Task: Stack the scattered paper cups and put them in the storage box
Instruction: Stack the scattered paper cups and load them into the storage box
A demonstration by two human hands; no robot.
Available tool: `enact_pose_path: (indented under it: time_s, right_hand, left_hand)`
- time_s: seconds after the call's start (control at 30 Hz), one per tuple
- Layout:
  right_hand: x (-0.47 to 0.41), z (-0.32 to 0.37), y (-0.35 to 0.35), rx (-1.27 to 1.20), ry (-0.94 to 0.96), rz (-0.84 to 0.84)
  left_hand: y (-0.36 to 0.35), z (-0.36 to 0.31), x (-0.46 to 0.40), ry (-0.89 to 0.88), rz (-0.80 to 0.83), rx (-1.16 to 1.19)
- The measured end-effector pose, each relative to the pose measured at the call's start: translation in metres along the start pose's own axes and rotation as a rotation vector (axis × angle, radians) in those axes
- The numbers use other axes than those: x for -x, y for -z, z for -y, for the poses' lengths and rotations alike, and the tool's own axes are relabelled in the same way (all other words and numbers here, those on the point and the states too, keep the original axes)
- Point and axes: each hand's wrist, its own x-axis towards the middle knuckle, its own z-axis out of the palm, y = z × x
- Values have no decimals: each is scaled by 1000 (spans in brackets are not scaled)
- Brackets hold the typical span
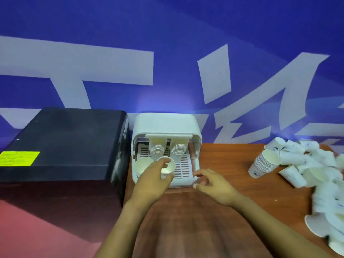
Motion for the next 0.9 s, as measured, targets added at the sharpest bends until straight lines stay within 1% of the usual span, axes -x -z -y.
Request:
enact_pose_path:
  time_s: [0.13, 0.27, 0.33, 0.53, 0.73, 0.9]
  right_hand:
    - [31, -17, 12, -137, -62, -30]
    - [59, -43, 27, -259, -56, -109]
    - [73, -60, 38, -284, -50, -132]
    - [118, -137, 92, -305, -73, -141]
    - [168, -231, 151, -319, -139, -164]
    - [193, -282, 177, -345, -189, -165]
  left_hand:
    - [-27, -13, 18, 12, 43, 15]
    - [-62, -38, 30, -7, 174, -25]
    - [-81, -53, 35, -22, 199, -26]
    - [-156, -108, 45, -32, 197, -75]
    - [-251, -175, 49, -21, 235, -44]
    - [-302, -199, 61, -21, 323, -75]
